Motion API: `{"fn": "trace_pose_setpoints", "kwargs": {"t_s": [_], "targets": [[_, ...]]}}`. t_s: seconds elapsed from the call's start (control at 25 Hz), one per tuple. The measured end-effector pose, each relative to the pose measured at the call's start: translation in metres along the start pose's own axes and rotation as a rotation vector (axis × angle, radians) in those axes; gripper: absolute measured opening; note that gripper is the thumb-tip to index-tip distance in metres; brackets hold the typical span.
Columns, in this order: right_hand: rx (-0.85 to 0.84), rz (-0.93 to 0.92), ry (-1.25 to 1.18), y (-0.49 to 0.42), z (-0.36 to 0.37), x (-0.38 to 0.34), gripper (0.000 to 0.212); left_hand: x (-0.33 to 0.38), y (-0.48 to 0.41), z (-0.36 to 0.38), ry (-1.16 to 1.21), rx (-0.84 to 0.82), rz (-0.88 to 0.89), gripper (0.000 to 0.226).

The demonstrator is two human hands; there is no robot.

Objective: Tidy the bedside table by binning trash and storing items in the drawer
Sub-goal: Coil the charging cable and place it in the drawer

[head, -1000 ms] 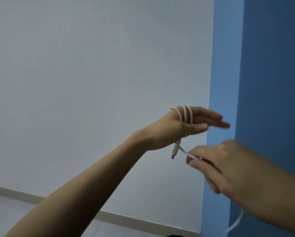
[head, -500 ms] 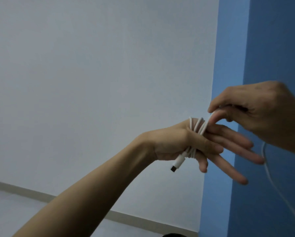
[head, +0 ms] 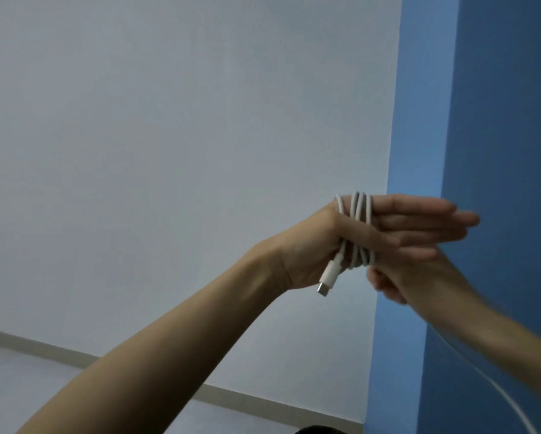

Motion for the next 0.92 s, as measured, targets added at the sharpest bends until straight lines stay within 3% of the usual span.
{"fn": "trace_pose_setpoints", "kwargs": {"t_s": [0.08,0.16,0.24,0.28,0.36,0.4,0.52,0.6,0.72,0.8,0.92], "targets": [[-0.06,-0.182,0.086,0.024,0.016,0.002,0.022,0.006,0.001,-0.006,0.006,0.057,0.069,0.057],[-0.158,-0.242,0.215,0.046,0.024,0.007,0.021,0.007,0.0,-0.018,-0.038,0.183,0.078,0.056],[-0.208,-0.352,0.48,0.054,0.02,-0.005,0.033,0.003,0.001,-0.03,-0.154,0.318,0.016,0.052],[-0.139,-0.482,0.648,0.055,0.01,-0.014,0.042,-0.001,0.002,-0.032,-0.21,0.336,-0.021,0.047],[0.029,-0.722,0.816,0.053,-0.013,-0.037,0.038,-0.011,0.003,-0.024,-0.242,0.267,-0.066,0.035],[0.084,-0.799,0.836,0.049,-0.024,-0.046,0.033,-0.017,0.002,-0.016,-0.202,0.188,-0.107,0.047],[0.17,-0.865,0.716,0.026,-0.053,-0.063,0.029,-0.023,-0.002,0.011,-0.064,-0.115,-0.152,0.079],[0.148,-0.825,0.544,0.011,-0.062,-0.065,0.028,-0.018,-0.003,0.017,0.01,-0.132,-0.115,0.073],[0.145,-0.681,0.237,-0.006,-0.066,-0.052,0.021,-0.012,-0.003,0.023,0.098,-0.141,-0.101,0.035],[0.097,-0.566,0.026,-0.01,-0.061,-0.035,0.022,-0.007,-0.006,0.026,0.141,-0.129,-0.066,0.039],[0.101,-0.409,-0.083,-0.012,-0.049,-0.01,0.042,0.004,-0.01,0.023,0.071,-0.068,0.061,0.055]]}}
Point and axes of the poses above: each hand's wrist, its own y-axis away from the middle knuckle, its own z-axis out of the palm, x = y × z, the point moved 4 cm from there along -y, towards the middle knuckle, and after that the axes turned 4 degrees about -y, right-handed, at the moved point
